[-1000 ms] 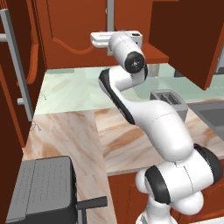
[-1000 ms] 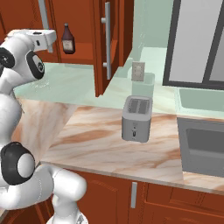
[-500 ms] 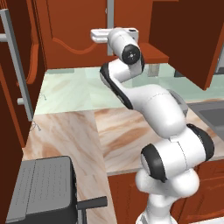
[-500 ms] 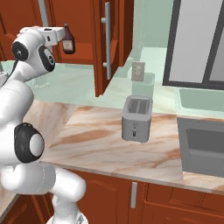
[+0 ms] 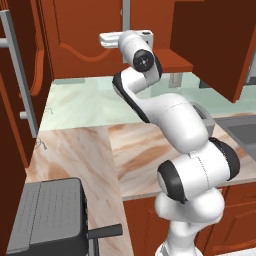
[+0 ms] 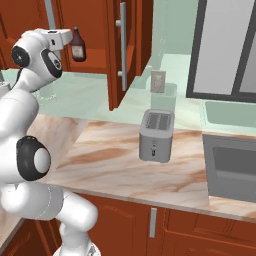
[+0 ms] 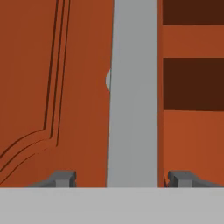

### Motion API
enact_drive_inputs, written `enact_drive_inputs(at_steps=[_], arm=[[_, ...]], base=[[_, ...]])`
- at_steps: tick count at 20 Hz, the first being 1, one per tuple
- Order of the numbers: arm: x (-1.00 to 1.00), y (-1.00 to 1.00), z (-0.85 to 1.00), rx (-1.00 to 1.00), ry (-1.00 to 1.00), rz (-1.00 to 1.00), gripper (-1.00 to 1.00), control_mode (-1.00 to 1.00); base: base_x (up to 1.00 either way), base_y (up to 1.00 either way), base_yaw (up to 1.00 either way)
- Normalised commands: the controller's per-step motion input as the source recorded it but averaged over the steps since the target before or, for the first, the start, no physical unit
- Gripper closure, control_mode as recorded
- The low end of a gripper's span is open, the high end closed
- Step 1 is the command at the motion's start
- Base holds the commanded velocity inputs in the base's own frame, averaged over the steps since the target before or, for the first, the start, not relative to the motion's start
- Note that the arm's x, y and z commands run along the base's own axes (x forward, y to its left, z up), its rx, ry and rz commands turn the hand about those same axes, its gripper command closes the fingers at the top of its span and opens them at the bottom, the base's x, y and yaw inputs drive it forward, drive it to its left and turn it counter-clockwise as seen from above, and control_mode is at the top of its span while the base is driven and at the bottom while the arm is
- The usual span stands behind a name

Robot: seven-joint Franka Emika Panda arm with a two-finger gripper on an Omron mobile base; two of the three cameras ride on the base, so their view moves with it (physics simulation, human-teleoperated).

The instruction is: The dining table condiment station is running low on ketchup. Refill the condiment station by opening the cabinet and taking the ketchup from the cabinet and placing it on the dining table.

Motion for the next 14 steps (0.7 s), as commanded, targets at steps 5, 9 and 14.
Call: enact_drive_inputs(at_steps=[5,9,14], arm=[[0.25,0.15,-0.05,0.00,0.03,-0.03,1.00,-1.00],[-0.18,0.22,0.00,0.00,0.00,0.00,1.00,-1.00],[-0.75,0.35,0.00,0.00,-0.02,0.00,1.00,-1.00]], base=[[0.00,0.00,0.00],[0.00,0.00,0.00],[0.00,0.00,0.00]])
